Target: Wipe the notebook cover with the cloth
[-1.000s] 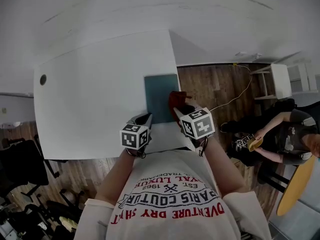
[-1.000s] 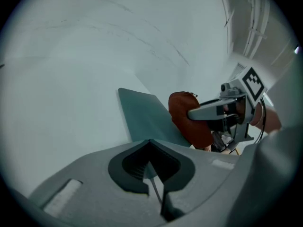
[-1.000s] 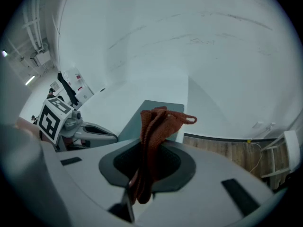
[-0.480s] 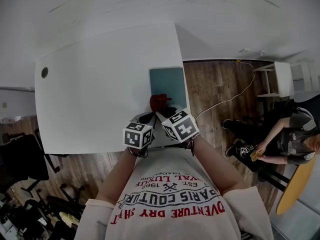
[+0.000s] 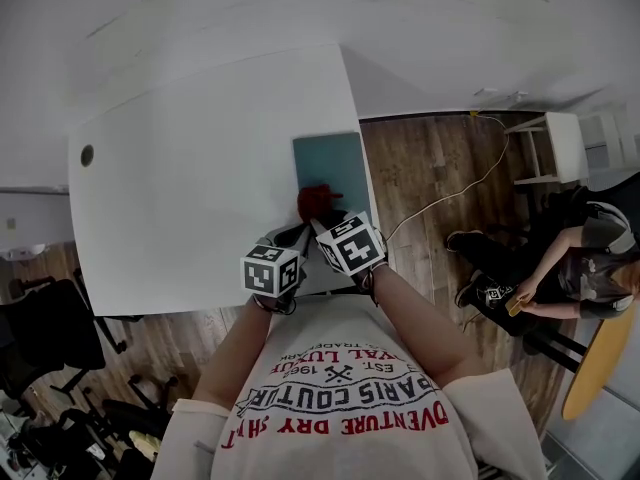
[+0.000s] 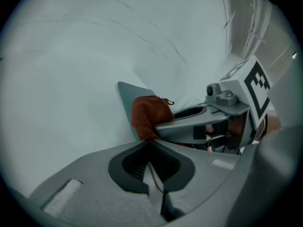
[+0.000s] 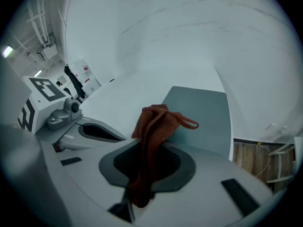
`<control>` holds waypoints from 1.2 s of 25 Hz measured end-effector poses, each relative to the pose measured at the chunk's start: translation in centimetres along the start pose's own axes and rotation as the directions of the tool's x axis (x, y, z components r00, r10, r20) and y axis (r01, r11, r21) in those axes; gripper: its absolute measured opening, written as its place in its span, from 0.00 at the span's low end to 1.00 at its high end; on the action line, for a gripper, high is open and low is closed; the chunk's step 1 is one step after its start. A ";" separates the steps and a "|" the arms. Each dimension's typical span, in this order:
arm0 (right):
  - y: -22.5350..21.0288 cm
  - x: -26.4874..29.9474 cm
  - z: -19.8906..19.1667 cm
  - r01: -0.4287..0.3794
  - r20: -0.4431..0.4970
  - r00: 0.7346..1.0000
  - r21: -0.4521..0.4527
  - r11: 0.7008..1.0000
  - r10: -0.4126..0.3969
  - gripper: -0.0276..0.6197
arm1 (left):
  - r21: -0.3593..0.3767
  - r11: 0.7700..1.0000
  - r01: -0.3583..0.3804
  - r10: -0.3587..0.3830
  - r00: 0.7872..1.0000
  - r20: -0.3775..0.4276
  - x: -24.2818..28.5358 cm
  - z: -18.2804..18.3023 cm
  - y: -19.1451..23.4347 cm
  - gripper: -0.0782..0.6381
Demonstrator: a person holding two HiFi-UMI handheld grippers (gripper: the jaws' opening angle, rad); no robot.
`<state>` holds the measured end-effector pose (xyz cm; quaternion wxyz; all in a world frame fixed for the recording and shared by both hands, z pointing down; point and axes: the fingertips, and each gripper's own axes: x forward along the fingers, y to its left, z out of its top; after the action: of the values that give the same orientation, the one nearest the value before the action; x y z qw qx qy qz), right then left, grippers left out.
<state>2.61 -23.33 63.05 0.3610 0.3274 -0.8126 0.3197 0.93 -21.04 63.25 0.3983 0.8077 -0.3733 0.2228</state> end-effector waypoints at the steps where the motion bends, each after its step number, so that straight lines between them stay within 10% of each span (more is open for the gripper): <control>1: 0.0 -0.1 0.0 0.002 0.001 1.000 -0.008 1.000 -0.002 0.16 | 0.003 1.000 0.000 0.000 1.000 -0.001 0.0 0.0 0.0 0.12; 30: -8.7 -6.9 -5.3 0.102 0.013 0.994 0.146 0.984 -0.105 0.17 | 0.097 0.993 -0.072 0.074 0.997 -0.027 -0.6 -0.3 -0.5 0.12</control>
<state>14.84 -22.29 62.84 0.3439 0.3979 -0.7728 0.3552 0.90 -20.33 62.84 0.3564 0.8082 -0.3853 0.2672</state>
